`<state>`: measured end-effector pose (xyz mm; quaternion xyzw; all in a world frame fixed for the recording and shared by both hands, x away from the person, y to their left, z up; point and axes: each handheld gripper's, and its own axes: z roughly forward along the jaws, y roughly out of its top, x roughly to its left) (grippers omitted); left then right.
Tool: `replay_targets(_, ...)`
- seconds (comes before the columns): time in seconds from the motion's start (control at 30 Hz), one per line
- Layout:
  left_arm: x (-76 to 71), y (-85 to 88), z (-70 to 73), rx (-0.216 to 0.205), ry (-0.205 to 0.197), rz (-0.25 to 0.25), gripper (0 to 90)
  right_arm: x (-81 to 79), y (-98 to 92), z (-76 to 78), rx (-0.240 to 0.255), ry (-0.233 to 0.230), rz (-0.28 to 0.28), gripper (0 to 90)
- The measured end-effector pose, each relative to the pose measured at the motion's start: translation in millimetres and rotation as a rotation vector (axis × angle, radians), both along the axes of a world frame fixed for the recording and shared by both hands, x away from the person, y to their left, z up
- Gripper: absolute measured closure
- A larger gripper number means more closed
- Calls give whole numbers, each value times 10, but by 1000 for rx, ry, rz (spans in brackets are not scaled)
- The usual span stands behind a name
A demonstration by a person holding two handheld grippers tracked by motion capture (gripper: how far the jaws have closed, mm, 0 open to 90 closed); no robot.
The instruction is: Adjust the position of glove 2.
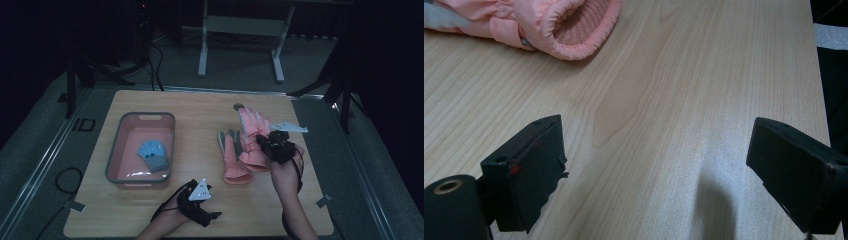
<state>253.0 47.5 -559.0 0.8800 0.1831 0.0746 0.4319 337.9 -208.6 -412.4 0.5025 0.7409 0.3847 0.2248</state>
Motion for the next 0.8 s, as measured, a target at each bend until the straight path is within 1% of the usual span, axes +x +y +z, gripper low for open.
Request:
replay_targets(0.07,1,4,0,-1,0,1,91,-1,94,-19,-5,1,18,896)
replay_targets(0.13,-2,3,1,-2,-2,0,91,7,165,-54,2,11,29,895)
replay_targets(0.2,-5,0,2,-1,-3,-1,91,21,225,-107,-12,21,40,895)
replay_targets(0.27,-4,0,0,3,-3,-3,91,39,265,-172,-8,43,48,895)
replay_targets(0.33,-2,5,2,0,-3,-3,91,58,306,-252,-43,52,43,895)
replay_targets(0.4,-2,4,2,1,-3,-2,91,85,311,-327,-30,80,43,895)
replay_targets(0.5,-6,0,2,3,-3,-2,91,114,334,-417,-39,91,35,895)
replay_targets(0.67,-6,1,-2,2,-4,-1,91,172,403,-581,-67,118,30,893)
replay_targets(0.8,-7,2,-1,3,-3,-2,91,200,447,-704,-84,141,46,889)
